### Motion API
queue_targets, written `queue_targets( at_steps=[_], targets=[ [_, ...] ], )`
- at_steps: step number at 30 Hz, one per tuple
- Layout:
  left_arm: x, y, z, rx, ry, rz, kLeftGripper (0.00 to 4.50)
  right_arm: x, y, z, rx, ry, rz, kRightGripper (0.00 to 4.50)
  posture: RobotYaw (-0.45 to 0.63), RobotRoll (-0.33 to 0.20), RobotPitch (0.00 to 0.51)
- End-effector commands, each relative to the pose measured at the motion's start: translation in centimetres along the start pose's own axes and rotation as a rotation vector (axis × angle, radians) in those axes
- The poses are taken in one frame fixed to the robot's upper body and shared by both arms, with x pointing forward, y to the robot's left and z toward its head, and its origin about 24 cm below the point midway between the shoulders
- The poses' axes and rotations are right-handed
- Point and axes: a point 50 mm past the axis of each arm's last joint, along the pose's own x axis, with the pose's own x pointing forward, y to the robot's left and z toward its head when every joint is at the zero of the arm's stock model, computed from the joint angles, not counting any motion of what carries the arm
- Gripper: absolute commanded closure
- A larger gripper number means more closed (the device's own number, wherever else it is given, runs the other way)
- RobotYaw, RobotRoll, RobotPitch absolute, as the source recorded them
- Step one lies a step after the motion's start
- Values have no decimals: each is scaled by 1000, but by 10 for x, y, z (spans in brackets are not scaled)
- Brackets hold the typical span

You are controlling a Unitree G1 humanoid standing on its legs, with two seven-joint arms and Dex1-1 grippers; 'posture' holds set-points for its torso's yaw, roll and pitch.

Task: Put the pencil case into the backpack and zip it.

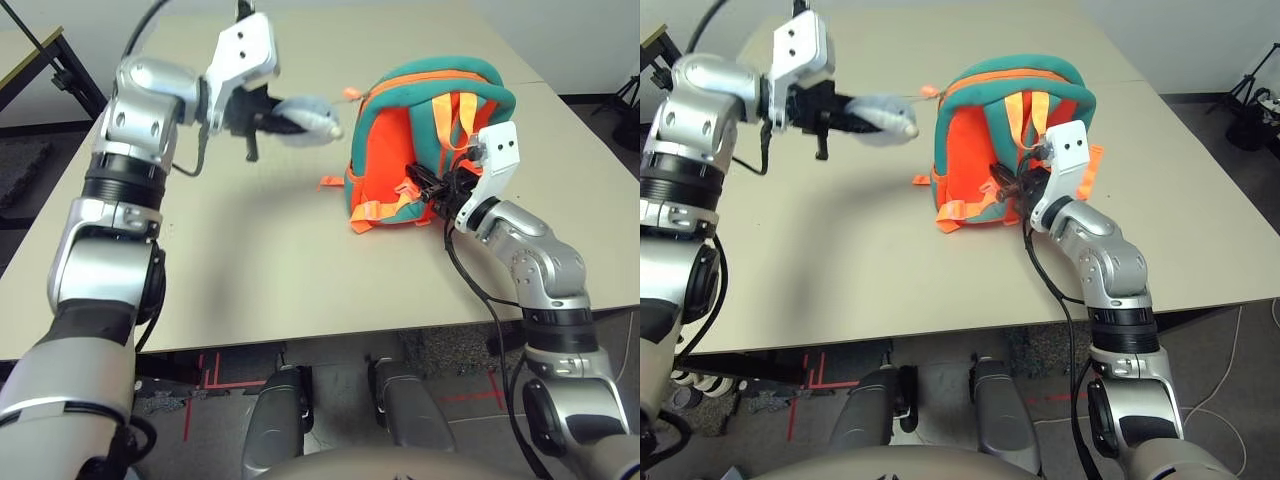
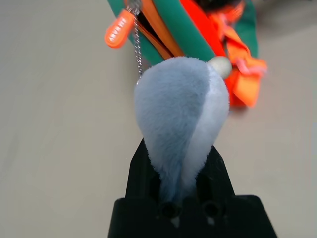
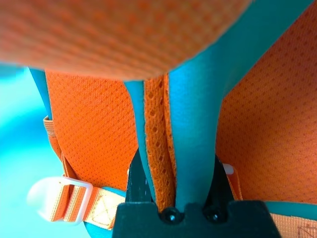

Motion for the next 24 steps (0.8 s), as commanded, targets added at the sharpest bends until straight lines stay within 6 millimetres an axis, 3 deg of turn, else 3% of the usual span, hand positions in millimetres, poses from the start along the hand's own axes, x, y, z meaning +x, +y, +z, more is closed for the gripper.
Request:
queue_targets(
  at_steps=[1, 13, 19, 24],
  targets=[
    [15, -10, -26, -65, 65, -31, 4190, 3, 1, -16, 25, 80, 0, 4275, -134, 0, 131],
    [64, -25, -64, -223, 82, -44, 4193, 3, -1, -14, 19, 77, -5, 4275, -144, 0, 123],
    [81, -33, -66, -239, 86, -80, 4193, 3, -1, -14, 15, 78, -5, 4275, -144, 0, 119],
    [80, -28, -59, -279, 31, -53, 4193, 3, -1, -12, 15, 81, 4, 4275, -150, 0, 119]
  ],
)
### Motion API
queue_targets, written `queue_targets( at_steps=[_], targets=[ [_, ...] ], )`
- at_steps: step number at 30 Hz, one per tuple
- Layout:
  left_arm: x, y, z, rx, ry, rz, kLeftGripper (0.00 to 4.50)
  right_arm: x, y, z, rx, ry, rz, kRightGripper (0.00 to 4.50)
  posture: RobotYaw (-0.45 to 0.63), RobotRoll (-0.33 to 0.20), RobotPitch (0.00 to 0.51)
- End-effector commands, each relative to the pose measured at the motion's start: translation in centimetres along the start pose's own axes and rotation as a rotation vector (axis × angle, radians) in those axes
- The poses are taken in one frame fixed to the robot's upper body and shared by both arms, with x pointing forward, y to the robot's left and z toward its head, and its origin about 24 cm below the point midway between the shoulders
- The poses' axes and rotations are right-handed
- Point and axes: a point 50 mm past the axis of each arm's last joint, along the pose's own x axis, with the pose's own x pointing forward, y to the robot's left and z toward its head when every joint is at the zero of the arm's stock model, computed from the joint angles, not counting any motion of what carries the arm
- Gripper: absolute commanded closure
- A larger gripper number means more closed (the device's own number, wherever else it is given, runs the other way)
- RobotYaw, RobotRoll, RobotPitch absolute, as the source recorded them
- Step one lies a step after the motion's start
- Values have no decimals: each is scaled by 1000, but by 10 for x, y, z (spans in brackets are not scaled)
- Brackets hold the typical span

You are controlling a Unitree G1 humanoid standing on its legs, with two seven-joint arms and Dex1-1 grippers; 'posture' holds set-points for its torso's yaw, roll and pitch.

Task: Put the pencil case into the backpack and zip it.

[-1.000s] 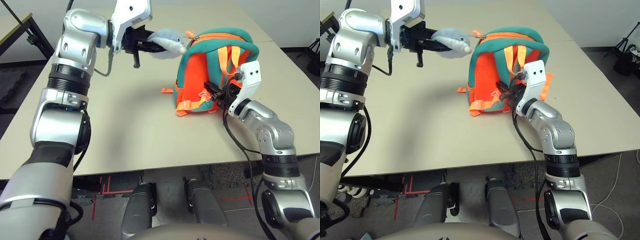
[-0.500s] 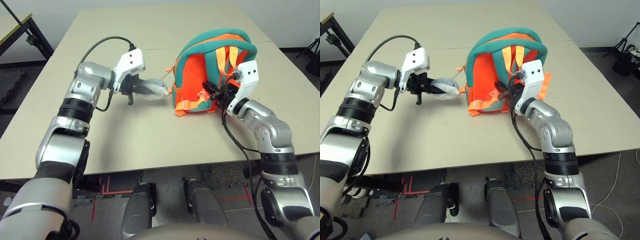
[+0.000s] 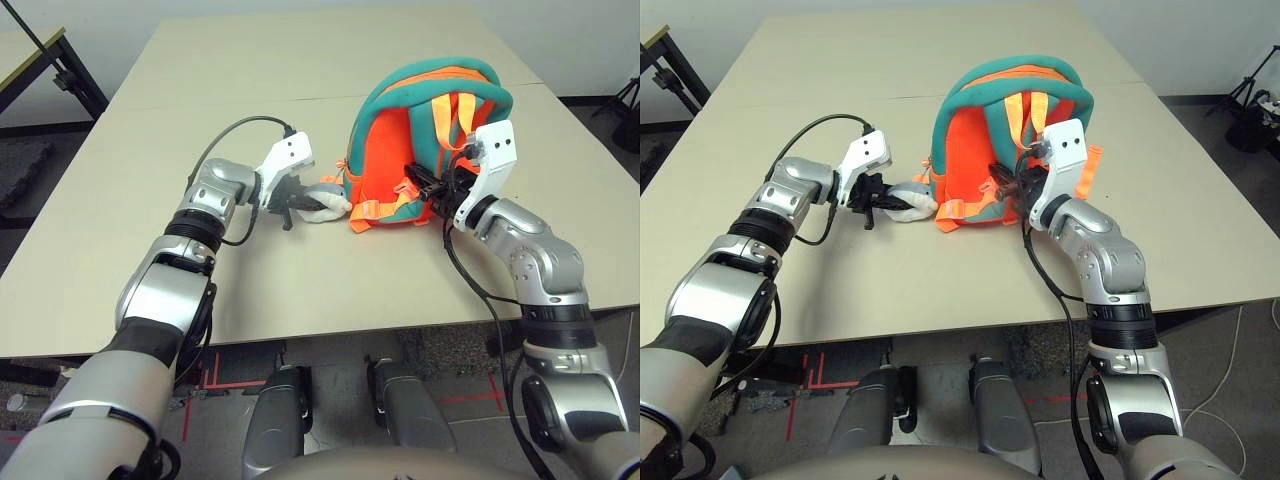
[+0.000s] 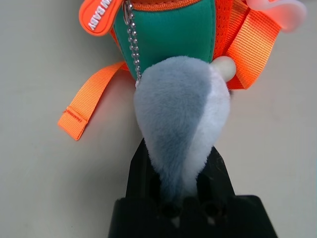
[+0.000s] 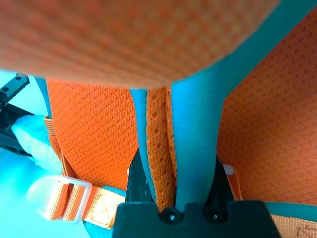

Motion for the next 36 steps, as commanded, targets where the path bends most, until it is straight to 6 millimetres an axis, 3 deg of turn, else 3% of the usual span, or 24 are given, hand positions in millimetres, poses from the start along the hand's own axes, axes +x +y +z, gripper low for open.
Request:
queue_targets(
  at_steps=[1, 11, 13, 21, 29, 36],
  targets=[
    [-2, 1, 0, -69, -13, -18, 3843, -1, 2, -13, 26, 96, 34, 4275, -152, 0, 119],
    [-60, 5, 25, -114, -161, -44, 0, -31, -9, 21, 113, 182, 155, 547, -132, 0, 124],
    [-72, 4, 28, -119, -178, -31, 0, -40, -15, 30, 126, 203, 169, 39, -130, 0, 127],
    [-94, -6, 21, -160, -173, 10, 0, -68, -34, 47, 153, 274, 172, 39, -131, 0, 136],
    [-105, -10, 13, -205, -192, 66, 0, -83, -44, 53, 171, 270, 136, 39, -138, 0, 140],
    [-122, -10, 2, -263, -259, 190, 0, -100, -65, 50, 169, 241, -14, 39, -141, 0, 145]
  ],
)
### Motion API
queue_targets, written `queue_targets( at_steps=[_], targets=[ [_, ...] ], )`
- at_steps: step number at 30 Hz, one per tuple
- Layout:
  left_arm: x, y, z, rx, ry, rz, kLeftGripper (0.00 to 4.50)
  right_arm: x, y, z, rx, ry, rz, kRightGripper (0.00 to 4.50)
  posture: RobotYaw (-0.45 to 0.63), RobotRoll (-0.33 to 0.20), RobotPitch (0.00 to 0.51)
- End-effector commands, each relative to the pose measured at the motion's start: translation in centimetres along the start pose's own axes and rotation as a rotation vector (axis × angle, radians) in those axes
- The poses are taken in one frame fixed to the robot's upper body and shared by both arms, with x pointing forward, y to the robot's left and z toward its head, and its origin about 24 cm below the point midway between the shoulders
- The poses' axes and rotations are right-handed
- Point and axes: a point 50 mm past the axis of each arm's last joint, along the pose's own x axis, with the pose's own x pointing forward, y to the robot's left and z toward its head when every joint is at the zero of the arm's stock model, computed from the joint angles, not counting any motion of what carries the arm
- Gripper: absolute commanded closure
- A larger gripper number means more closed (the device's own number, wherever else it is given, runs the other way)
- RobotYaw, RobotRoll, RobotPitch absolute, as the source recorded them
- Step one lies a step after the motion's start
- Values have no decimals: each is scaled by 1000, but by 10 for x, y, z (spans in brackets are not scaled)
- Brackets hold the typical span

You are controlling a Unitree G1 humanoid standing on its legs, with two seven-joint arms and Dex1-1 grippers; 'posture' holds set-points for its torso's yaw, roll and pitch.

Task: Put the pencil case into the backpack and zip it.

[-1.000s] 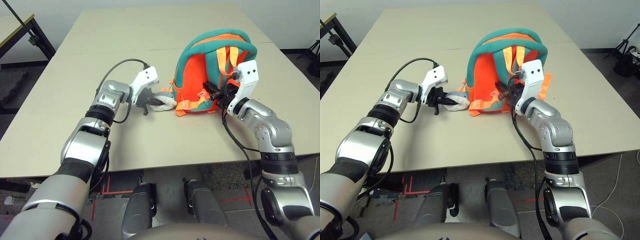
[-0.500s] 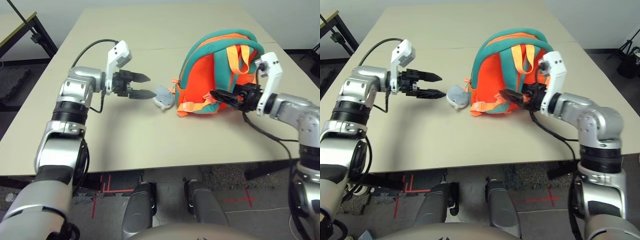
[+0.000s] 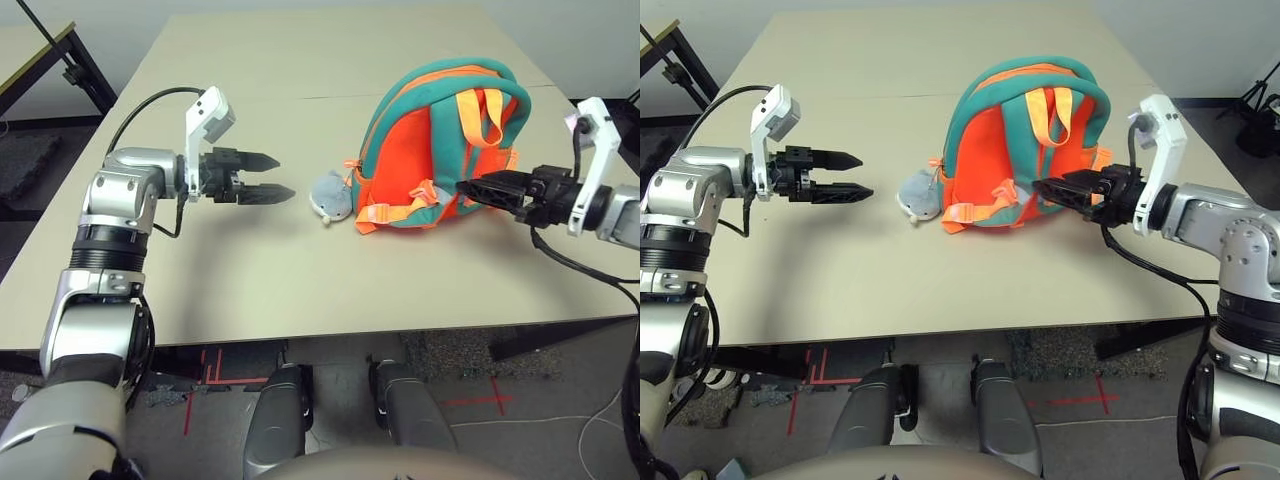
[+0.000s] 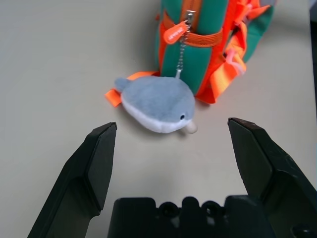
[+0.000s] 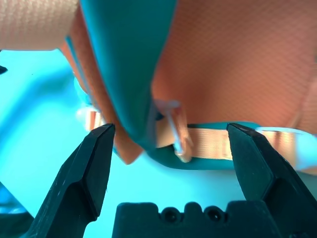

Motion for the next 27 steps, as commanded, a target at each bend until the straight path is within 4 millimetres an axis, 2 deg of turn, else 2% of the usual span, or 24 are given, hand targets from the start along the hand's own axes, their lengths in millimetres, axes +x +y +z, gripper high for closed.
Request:
queue_targets(
  at_steps=[1, 5, 14, 27],
  targets=[
    [-13, 4, -3, -26, -91, 108, 0, -12, -19, -2, 16, -46, -139, 39, -141, 0, 145],
    [-24, 10, -15, -85, -195, 259, 0, -18, -43, -8, 24, -125, -325, 39, -138, 0, 151],
    [-39, 16, -46, -153, -337, 541, 0, -23, -78, -19, 27, -270, -605, 39, -110, 0, 160],
    [-61, 30, -80, -198, -434, 904, 0, 0, -94, -35, 3, -403, -710, 39, -62, 0, 203]
  ],
)
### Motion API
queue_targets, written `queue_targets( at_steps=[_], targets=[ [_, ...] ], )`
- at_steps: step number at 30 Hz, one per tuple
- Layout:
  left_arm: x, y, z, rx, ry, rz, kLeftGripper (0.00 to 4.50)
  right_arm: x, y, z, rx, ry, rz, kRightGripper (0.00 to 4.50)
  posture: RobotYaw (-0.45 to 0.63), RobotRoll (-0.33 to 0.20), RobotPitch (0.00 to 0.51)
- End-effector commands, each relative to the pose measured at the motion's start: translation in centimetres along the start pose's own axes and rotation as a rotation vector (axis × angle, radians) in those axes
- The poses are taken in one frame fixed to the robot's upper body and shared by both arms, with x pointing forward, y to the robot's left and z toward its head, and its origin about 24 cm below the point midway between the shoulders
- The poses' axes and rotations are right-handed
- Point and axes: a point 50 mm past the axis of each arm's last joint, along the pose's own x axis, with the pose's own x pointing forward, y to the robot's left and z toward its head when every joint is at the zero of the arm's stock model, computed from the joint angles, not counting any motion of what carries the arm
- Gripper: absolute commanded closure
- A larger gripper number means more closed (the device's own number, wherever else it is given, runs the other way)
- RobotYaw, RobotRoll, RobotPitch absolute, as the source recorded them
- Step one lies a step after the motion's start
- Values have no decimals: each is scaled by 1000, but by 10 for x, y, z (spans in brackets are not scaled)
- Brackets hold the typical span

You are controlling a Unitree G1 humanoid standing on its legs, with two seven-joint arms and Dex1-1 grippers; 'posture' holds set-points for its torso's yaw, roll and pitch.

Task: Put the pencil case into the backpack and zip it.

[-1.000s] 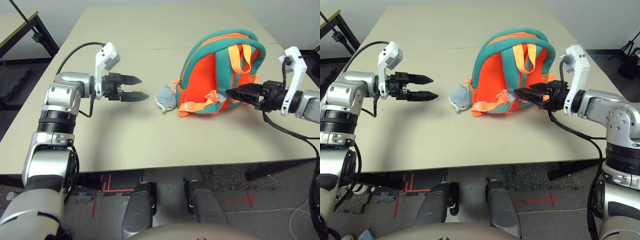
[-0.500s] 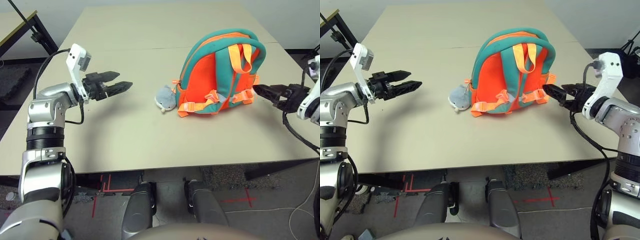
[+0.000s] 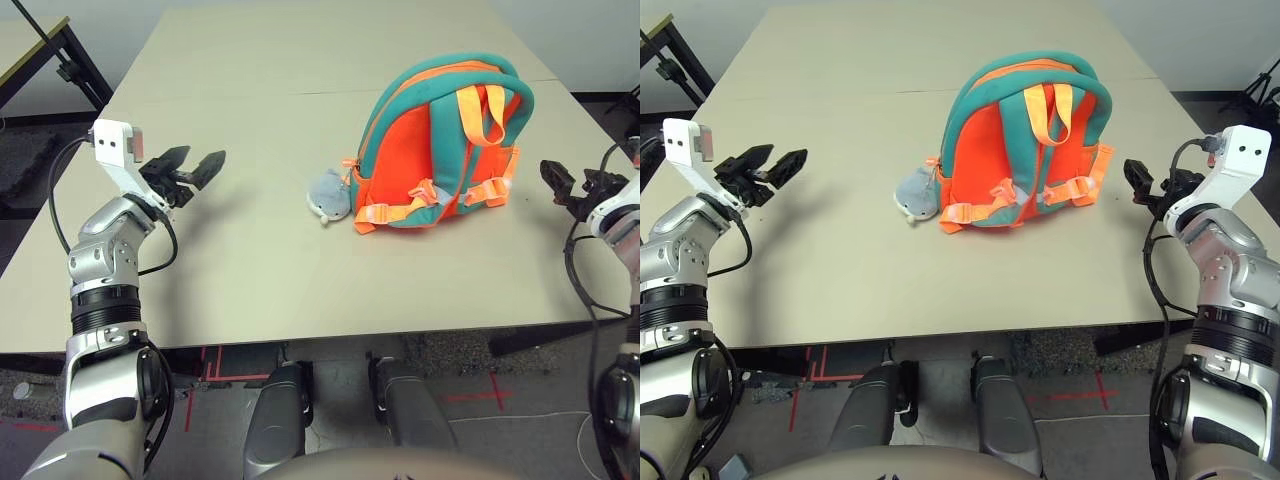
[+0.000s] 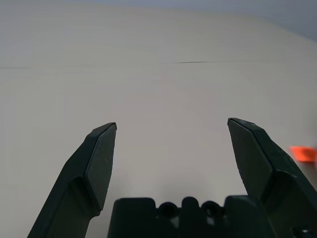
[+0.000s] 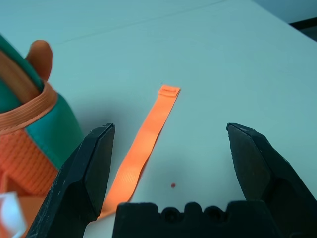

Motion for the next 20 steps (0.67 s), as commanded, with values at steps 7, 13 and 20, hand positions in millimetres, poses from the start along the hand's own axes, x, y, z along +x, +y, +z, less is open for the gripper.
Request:
queue_targets(
  at_steps=[7, 13, 20],
  targets=[
    [-13, 21, -15, 4, -5, 144, 0, -1, -7, -12, -6, -62, -42, 39, -56, 0, 208],
    [-14, 28, -18, 5, -11, 181, 0, -7, -16, -16, -4, -83, -88, 39, -71, 0, 194],
    [-9, 31, -18, 6, -20, 189, 0, -9, -21, -17, -11, -94, -110, 39, -79, 0, 176]
  ],
)
